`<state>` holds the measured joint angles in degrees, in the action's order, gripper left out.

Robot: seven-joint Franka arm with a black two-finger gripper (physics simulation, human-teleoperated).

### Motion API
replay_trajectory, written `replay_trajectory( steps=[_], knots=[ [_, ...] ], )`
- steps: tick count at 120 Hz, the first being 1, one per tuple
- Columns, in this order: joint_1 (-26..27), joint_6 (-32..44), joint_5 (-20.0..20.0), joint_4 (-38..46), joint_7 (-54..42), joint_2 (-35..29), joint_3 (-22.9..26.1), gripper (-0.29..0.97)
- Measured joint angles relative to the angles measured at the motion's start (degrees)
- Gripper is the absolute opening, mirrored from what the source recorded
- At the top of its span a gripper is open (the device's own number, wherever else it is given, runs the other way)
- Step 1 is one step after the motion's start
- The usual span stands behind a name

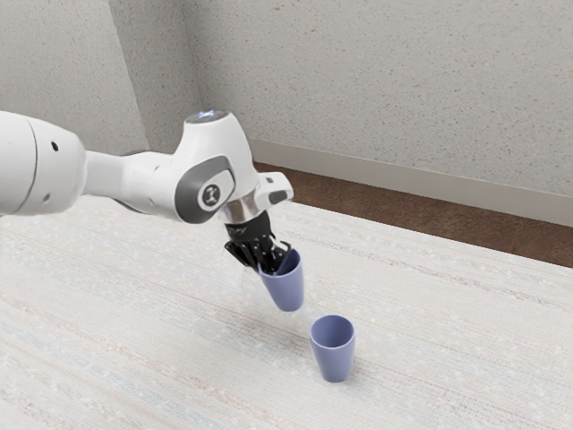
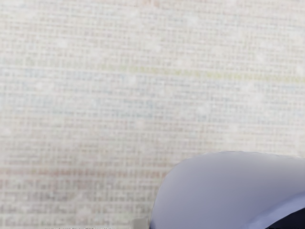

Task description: Place the left cup onto the right cup

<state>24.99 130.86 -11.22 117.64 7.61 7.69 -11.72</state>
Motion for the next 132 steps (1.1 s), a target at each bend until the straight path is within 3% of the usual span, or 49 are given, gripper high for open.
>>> replay_trajectory(
  steps=[54,132],
  knots=[
    [0.9,-4.1,0.1,-7.3,1.5,2.8,7.8,-0.10],
    [0.1,-7.8,-0.2,-7.5,3.1,3.6,8.1,-0.10]
  ],
)
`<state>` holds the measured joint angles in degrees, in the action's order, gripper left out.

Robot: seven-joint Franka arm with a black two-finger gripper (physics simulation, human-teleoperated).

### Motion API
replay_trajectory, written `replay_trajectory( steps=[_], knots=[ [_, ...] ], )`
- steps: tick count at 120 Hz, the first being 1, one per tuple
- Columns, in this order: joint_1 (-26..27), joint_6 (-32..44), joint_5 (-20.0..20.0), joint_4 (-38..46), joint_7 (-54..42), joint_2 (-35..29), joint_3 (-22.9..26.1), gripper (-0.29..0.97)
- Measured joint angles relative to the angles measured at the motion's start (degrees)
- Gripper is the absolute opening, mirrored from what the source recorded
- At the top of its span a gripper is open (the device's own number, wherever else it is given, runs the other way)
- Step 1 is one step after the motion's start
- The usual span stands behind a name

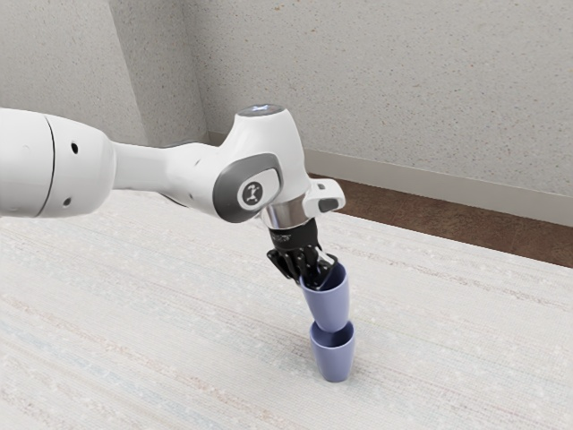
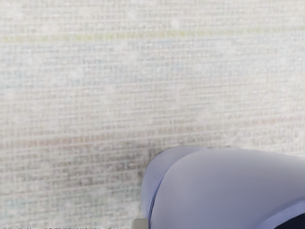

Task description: Place the left cup onto the right cup

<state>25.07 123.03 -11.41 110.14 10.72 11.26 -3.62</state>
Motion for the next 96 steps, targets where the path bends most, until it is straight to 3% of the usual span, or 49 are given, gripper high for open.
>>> replay_trajectory(
  steps=[96],
  knots=[
    [0.7,-0.5,-0.3,2.0,1.1,-1.5,0.1,-0.10]
  ],
)
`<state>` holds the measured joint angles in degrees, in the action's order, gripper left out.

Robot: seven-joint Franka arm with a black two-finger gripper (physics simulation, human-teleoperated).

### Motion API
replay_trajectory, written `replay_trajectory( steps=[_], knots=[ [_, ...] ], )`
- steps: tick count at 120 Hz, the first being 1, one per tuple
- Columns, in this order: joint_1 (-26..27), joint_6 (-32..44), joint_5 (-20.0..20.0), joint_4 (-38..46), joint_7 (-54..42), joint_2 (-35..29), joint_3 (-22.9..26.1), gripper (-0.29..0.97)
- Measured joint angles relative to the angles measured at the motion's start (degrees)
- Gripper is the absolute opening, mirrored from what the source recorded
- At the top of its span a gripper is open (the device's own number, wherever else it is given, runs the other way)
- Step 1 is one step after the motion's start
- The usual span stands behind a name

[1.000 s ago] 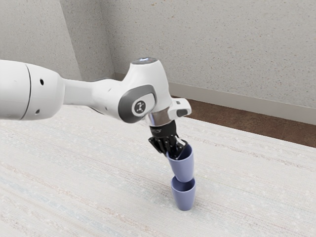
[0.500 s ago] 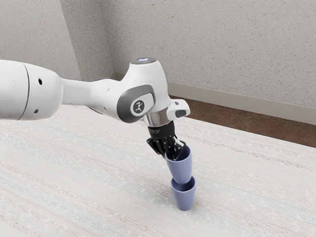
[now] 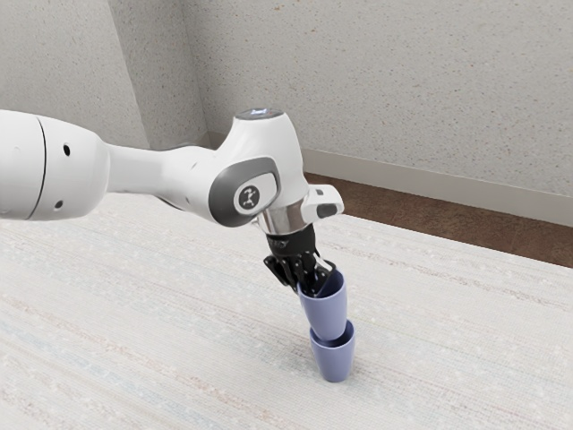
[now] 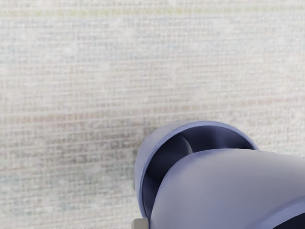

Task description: Place the left cup onto the right cup

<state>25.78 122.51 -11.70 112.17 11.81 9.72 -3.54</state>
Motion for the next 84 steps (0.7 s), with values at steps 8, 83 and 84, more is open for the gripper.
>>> replay_trajectory(
  steps=[8,83,84],
  knots=[
    [0.0,0.0,0.0,0.0,0.1,0.1,0.0,-0.10],
    [0.4,0.3,-0.5,-0.4,0.4,0.9,0.0,0.06],
    [0.4,0.3,-0.5,-0.4,0.4,0.9,0.0,0.07]
  ],
)
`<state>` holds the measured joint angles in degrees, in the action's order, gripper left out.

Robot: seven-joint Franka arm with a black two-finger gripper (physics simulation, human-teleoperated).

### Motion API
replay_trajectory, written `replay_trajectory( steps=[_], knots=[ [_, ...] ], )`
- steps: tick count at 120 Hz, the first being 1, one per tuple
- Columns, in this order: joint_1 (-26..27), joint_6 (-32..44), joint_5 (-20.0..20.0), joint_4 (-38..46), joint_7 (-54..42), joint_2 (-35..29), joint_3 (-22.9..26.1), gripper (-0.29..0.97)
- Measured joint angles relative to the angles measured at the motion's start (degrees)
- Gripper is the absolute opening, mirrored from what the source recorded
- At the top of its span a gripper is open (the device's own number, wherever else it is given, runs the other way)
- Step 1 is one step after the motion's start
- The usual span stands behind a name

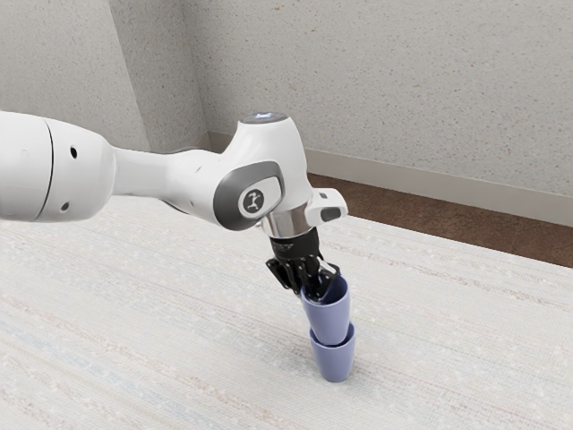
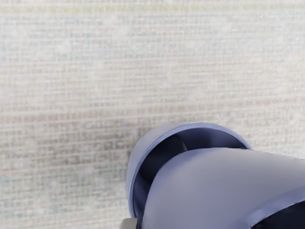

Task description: Place the left cup onto the right cup

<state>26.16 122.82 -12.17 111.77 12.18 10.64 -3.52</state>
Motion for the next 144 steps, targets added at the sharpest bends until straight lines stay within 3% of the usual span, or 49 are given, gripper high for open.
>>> replay_trajectory(
  steps=[20,45,80,108,144],
  knots=[
    [0.0,0.0,-0.3,0.0,-0.3,0.0,0.0,0.39],
    [0.0,-0.1,-0.4,0.0,-0.6,0.0,0.0,0.56],
    [0.0,-0.3,-0.3,-0.2,-0.9,-1.7,0.0,0.64],
    [0.1,-2.3,0.4,-0.6,-0.8,-6.5,-0.2,0.66],
    [-0.4,-18.7,12.5,-18.7,-3.5,-7.5,0.1,0.66]
  ],
)
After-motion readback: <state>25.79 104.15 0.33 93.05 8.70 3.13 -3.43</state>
